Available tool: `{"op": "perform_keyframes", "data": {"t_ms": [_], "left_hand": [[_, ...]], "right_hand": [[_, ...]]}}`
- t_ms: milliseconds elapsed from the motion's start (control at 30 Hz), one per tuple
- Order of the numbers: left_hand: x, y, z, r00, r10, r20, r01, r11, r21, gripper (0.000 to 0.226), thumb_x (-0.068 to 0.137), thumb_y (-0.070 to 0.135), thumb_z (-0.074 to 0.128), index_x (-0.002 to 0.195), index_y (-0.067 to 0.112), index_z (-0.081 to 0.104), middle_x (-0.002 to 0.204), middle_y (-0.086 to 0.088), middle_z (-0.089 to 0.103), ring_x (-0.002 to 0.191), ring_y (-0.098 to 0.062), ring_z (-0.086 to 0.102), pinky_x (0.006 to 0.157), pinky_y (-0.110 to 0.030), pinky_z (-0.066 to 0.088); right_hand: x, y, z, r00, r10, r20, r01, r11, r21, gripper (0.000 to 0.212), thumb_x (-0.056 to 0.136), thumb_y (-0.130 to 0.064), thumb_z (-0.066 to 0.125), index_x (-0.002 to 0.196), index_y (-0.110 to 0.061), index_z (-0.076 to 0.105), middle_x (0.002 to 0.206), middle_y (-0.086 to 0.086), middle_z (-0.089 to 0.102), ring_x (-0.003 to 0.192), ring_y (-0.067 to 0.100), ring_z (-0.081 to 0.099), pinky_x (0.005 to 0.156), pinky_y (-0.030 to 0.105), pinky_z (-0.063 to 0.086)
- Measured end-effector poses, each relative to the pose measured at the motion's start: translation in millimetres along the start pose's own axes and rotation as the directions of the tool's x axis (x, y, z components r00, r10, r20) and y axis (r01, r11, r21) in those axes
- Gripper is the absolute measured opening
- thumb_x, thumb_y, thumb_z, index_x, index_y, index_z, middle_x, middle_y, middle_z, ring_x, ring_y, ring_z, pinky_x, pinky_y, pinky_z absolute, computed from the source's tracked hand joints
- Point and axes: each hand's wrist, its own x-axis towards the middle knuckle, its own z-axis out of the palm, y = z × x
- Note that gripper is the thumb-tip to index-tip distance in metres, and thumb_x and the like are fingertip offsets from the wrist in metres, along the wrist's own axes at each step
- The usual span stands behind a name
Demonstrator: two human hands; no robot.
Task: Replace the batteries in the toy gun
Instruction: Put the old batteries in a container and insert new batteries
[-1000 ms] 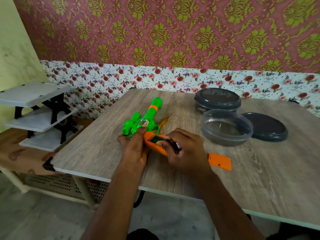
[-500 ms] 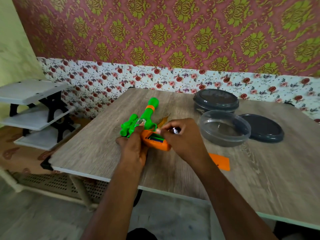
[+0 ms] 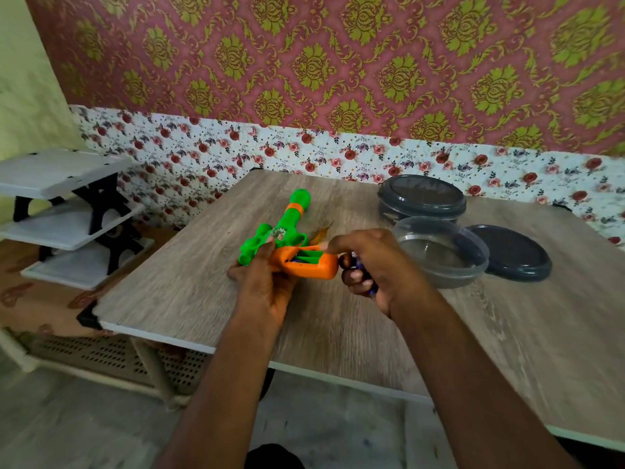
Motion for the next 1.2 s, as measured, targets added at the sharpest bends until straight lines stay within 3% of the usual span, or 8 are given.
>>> {"op": "perform_keyframes", "data": {"t_ms": [167,233,367,567,833,1000,1100,1200], "left_hand": [[-5,1,3,1.000,-0.017,0.013,0.017,1.000,0.008,0.051,0.100,0.005,0.059,0.147,0.009,0.038,0.125,-0.031,0.067,0.097,-0.044,0.074,0.066,-0.057,0.063],[-6,2,4,1.000,-0.030,0.004,0.030,1.000,0.005,0.052,0.100,0.004,0.059,0.146,0.012,0.036,0.124,-0.031,0.067,0.097,-0.046,0.074,0.069,-0.060,0.062],[-7,3,6,0.998,-0.033,-0.047,0.034,0.999,0.002,0.055,0.098,0.003,0.061,0.141,0.018,0.030,0.124,-0.031,0.065,0.091,-0.046,0.075,0.070,-0.065,0.060],[-5,1,1,0.999,-0.027,-0.025,0.028,0.999,0.043,0.054,0.098,0.005,0.063,0.144,0.015,0.036,0.129,-0.031,0.064,0.094,-0.045,0.075,0.062,-0.053,0.061],[-4,-1,-1,1.000,-0.006,-0.016,0.007,0.998,0.055,0.055,0.098,0.004,0.061,0.146,0.011,0.035,0.130,-0.031,0.063,0.096,-0.046,0.074,0.063,-0.056,0.061],[-7,-1,0,1.000,0.006,-0.016,-0.005,0.997,0.074,0.056,0.097,0.005,0.062,0.147,0.012,0.035,0.131,-0.031,0.063,0.101,-0.046,0.073,0.067,-0.057,0.061],[-6,0,0,0.999,0.010,-0.037,-0.007,0.997,0.081,0.055,0.098,0.005,0.062,0.145,0.009,0.034,0.130,-0.030,0.064,0.096,-0.043,0.075,0.063,-0.054,0.062],[-9,-1,2,0.999,0.018,-0.039,-0.014,0.996,0.090,0.054,0.098,0.004,0.061,0.145,0.008,0.034,0.131,-0.029,0.064,0.091,-0.039,0.077,0.059,-0.050,0.062]], "right_hand": [[4,-6,0,0.999,0.037,-0.017,-0.039,0.996,-0.086,0.014,0.086,-0.010,0.068,0.082,-0.005,0.057,0.064,0.008,0.043,0.040,0.010,0.033,0.041,0.016,0.022],[5,-6,-2,0.997,0.075,-0.001,-0.075,0.996,0.039,0.008,0.089,-0.009,0.053,0.083,-0.004,0.056,0.063,0.008,0.045,0.041,0.011,0.035,0.038,0.015,0.023],[4,-4,-12,0.991,0.090,0.099,-0.116,0.948,0.296,0.028,0.092,0.002,0.034,0.103,0.005,0.059,0.065,0.012,0.053,0.043,0.010,0.039,0.035,0.016,0.025],[3,4,-23,0.992,0.065,0.111,-0.106,0.902,0.417,0.019,0.096,0.009,0.043,0.082,0.001,0.054,0.074,0.020,0.064,0.038,0.005,0.038,0.032,0.013,0.024],[5,10,-37,0.993,0.047,0.107,-0.097,0.838,0.536,0.013,0.095,-0.003,0.042,0.087,-0.003,0.053,0.071,0.020,0.068,0.036,0.004,0.033,0.029,0.014,0.024],[1,9,-40,0.989,-0.016,0.149,-0.058,0.876,0.480,0.019,0.098,-0.001,0.038,0.108,0.000,0.053,0.079,0.023,0.071,0.039,0.007,0.033,0.030,0.017,0.025],[-1,10,-40,0.985,-0.057,0.165,-0.015,0.913,0.407,0.009,0.104,-0.006,0.043,0.104,-0.003,0.052,0.072,0.019,0.064,0.036,0.007,0.031,0.030,0.017,0.023],[-4,13,-39,0.983,-0.144,0.109,0.117,0.967,0.228,0.016,0.100,-0.006,0.058,0.104,0.009,0.061,0.066,0.013,0.055,0.039,0.008,0.031,0.035,0.016,0.022]]}}
